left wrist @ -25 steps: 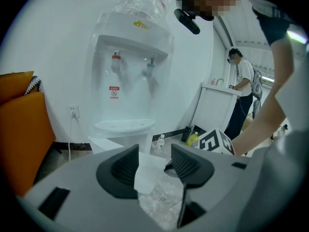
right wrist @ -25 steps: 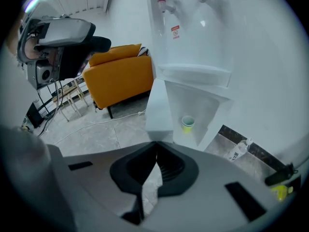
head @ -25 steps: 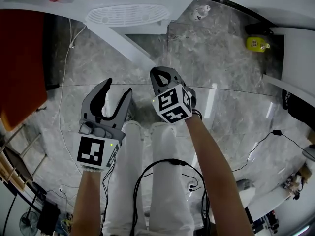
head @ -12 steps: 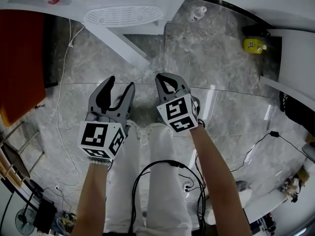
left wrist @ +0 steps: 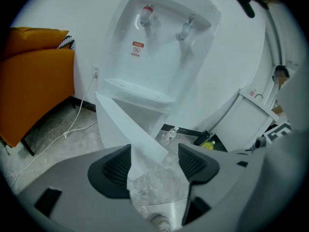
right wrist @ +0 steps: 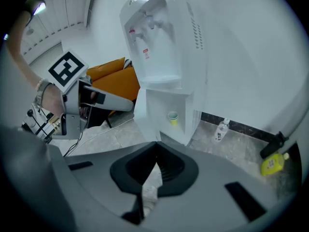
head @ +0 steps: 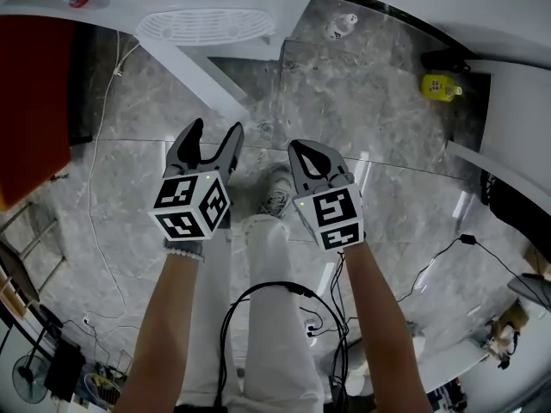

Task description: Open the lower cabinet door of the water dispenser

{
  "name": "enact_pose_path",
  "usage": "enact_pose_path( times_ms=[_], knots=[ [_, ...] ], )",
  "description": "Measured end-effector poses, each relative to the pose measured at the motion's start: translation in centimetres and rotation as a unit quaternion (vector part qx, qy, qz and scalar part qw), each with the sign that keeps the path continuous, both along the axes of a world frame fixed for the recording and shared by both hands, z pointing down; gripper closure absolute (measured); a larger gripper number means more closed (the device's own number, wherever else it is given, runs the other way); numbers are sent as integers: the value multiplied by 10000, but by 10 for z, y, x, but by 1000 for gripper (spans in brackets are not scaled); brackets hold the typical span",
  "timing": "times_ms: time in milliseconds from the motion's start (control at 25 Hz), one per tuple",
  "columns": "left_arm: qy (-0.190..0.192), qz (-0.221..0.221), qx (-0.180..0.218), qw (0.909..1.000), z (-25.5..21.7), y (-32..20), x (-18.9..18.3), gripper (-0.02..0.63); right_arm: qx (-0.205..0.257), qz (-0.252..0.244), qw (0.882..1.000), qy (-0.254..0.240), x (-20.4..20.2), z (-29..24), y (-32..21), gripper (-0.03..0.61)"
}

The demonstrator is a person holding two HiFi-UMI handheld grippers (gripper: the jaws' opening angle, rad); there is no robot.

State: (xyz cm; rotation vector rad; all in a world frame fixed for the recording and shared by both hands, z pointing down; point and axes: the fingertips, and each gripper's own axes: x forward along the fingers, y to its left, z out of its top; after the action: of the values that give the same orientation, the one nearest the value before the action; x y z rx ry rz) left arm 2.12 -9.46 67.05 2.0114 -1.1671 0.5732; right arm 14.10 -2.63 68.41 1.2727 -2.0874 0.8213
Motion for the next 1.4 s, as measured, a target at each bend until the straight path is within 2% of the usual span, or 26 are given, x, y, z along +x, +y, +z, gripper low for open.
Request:
enact_pose_path(
  times_ms=[400,680,1240,1400],
  knots=[
    [-62,-535,-421,9977,31,-12,22,276,-125,-42,9999,-13,20,5,10,575],
    [-497,-680,-605,9946,48,-13,17,276,-205,-6,9998,-28,25,10,15,575],
    [-282,-639,-848,9939,53,0,1,278,-113,-88,9999,92,10,7,8,575],
    [-217,-539,-887,9944,53,10,-11,312,-76,-104,9999,105,-2,3,6,575]
  ],
)
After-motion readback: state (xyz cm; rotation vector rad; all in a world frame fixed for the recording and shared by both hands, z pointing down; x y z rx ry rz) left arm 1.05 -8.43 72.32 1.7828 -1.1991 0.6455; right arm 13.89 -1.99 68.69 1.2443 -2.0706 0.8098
